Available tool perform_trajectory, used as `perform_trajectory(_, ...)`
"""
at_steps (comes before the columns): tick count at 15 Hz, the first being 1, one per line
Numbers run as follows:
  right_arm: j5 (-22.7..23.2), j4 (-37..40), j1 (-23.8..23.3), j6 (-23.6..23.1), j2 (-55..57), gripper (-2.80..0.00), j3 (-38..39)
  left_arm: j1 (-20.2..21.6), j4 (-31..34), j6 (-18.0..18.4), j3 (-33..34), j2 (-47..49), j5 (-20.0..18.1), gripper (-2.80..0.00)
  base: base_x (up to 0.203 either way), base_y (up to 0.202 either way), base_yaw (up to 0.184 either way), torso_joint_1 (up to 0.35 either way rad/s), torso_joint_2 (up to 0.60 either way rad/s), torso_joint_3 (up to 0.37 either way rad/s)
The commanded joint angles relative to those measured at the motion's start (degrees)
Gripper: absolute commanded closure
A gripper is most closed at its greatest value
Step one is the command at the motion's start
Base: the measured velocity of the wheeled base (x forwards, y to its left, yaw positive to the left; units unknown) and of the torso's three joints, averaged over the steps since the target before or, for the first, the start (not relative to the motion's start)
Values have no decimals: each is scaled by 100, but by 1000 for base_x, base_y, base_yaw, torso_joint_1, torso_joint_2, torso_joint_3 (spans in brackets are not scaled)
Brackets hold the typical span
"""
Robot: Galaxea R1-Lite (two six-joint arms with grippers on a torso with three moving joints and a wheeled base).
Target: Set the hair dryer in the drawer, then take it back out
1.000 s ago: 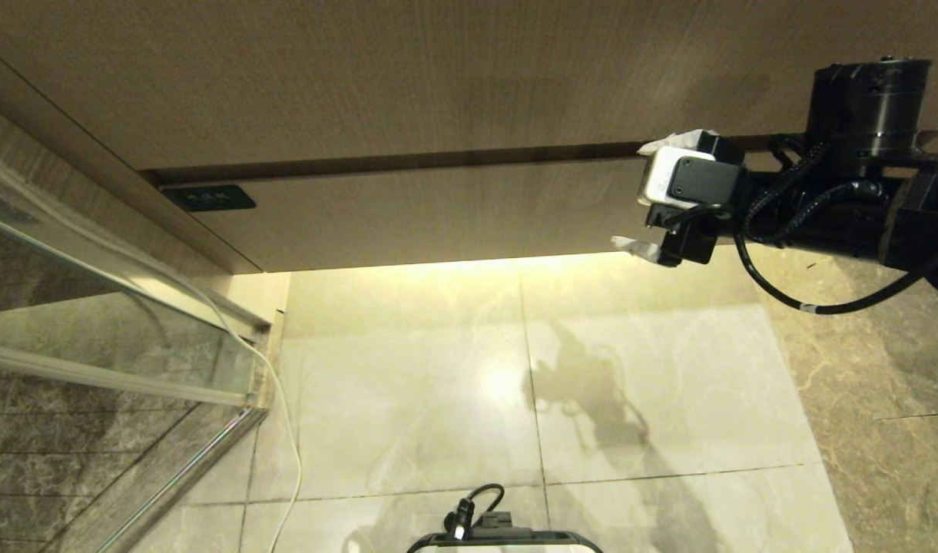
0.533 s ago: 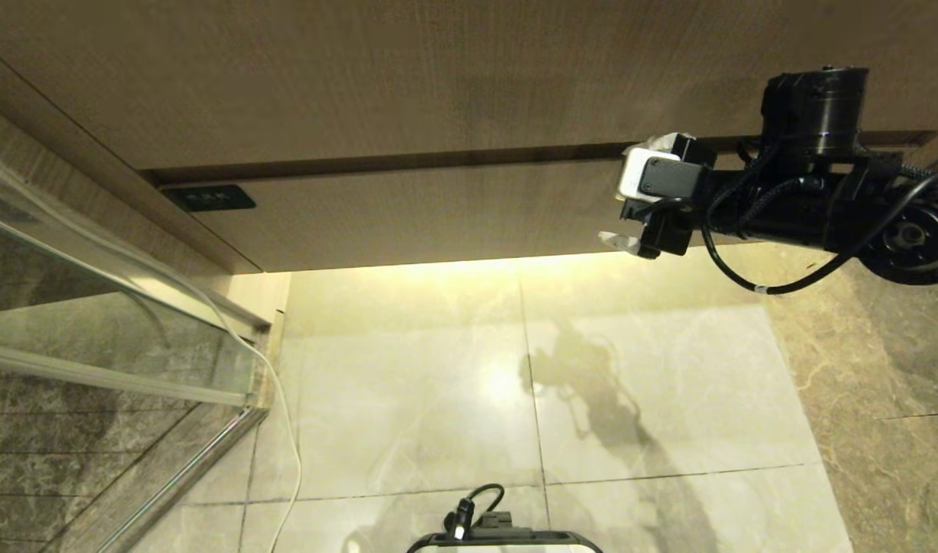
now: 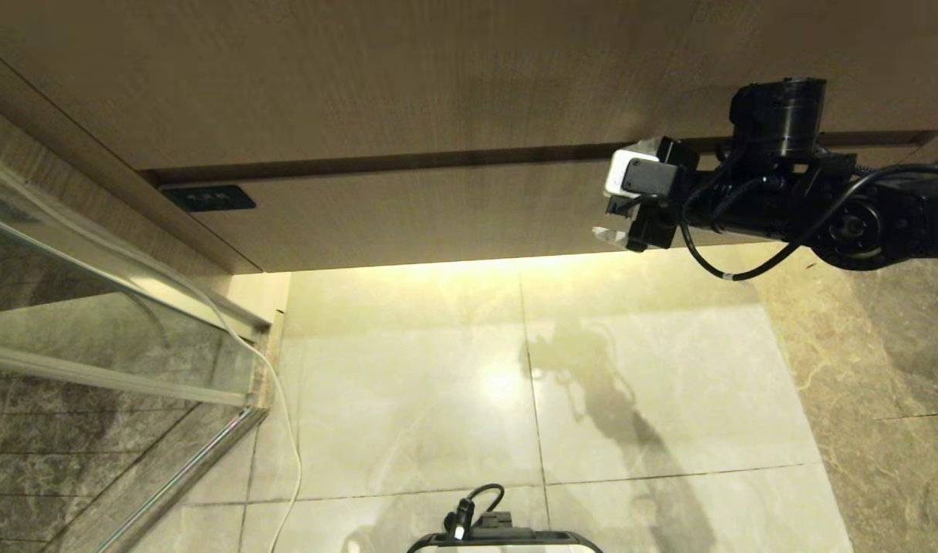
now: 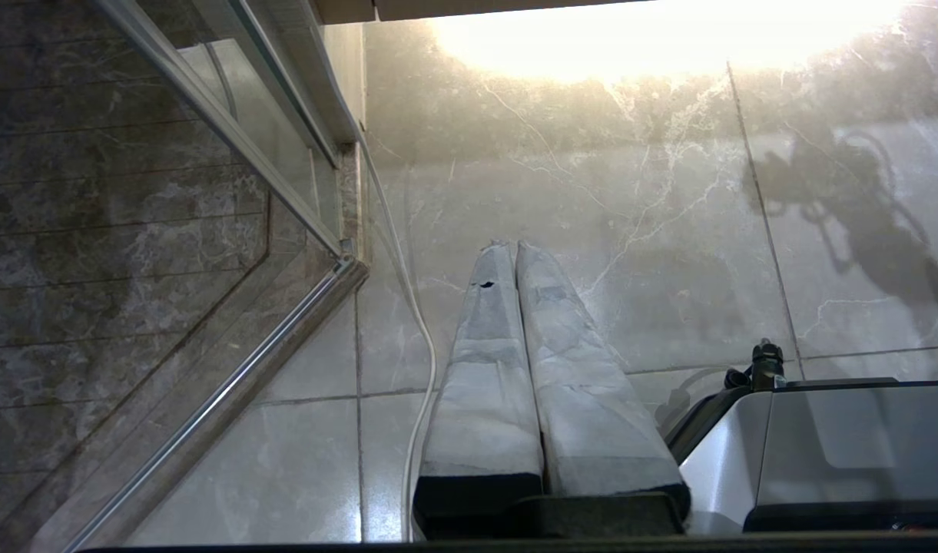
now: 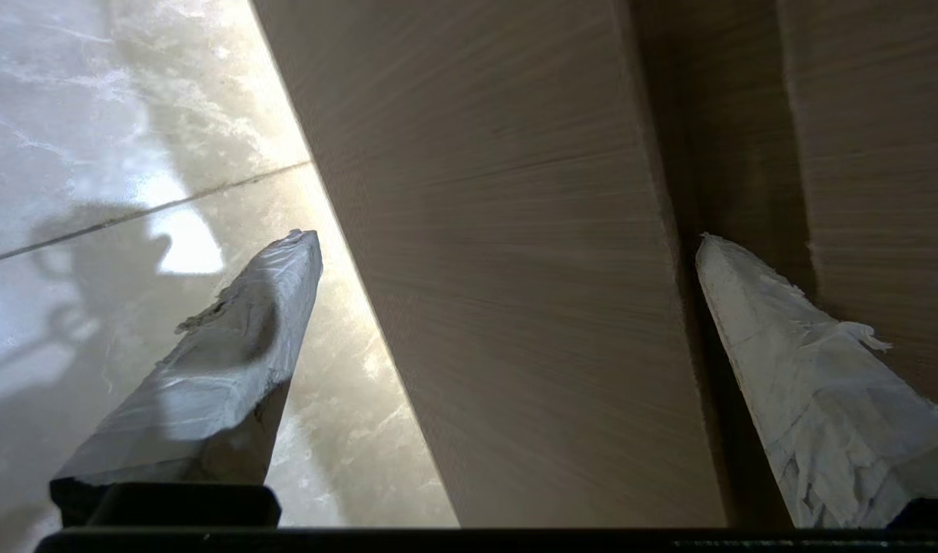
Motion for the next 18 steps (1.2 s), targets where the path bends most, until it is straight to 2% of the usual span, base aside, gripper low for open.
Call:
perform_trajectory(1,47,-63,-50,-51,172,-280,-143,0,-1,0,5,0,1,0,0,0,0,0,0,0)
perform_trajectory(14,49,64,-189,-140,339,-280,-247,-1,-1,0,0,0,1,0,0,0,0,0,0,0)
perform_trajectory(18,45,658,-242,-127,289,-280,-247,-2,-1,0,0,0,1,0,0,0,0,0,0,0)
